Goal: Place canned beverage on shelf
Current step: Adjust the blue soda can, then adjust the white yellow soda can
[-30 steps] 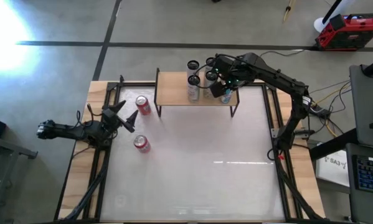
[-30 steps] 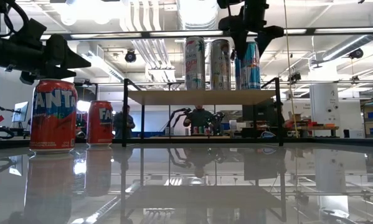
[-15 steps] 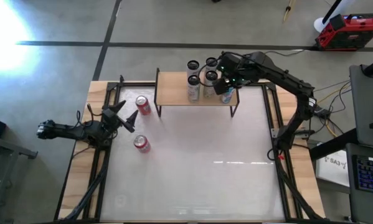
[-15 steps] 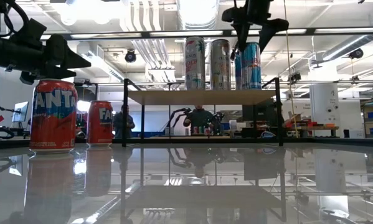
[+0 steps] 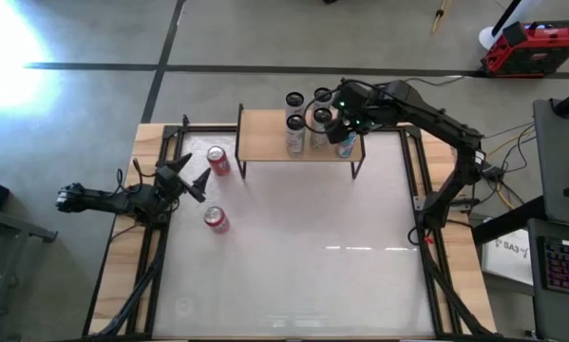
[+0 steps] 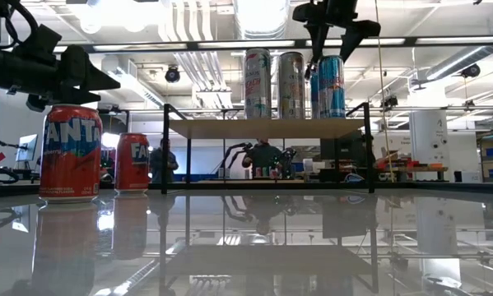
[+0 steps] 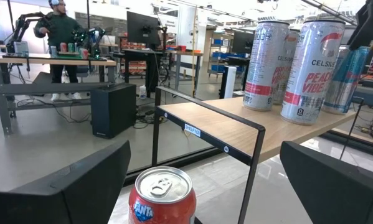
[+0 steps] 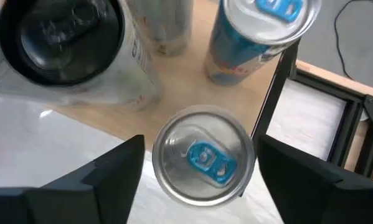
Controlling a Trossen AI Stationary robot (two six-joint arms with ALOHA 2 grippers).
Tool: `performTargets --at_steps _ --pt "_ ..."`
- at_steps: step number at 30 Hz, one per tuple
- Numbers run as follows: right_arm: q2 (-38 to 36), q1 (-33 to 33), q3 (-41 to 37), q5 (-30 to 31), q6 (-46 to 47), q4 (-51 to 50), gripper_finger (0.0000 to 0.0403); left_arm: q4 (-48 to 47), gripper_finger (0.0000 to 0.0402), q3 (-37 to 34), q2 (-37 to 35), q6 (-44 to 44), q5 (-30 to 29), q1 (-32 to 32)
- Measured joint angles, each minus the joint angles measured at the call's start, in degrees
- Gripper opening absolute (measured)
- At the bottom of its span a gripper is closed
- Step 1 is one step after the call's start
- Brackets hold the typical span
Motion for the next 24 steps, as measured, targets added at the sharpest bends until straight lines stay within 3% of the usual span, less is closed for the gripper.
performTargets --at_steps 9,15,24 --pt "-0.8 0.2 0.0 0.8 1.1 1.9 0.0377 0.0 0.0398 0.0 0.0 0.0 0.0 0.0" --pt "-1.0 1.0 0.0 1.3 0.3 5.4 0.0382 0.0 0.0398 0.0 0.0 0.0 0.0 0.0" --pt "-3.7 3.5 0.0 7.9 0.7 6.8 0.0382 0.0 0.0398 0.0 0.0 0.0 0.0 0.0"
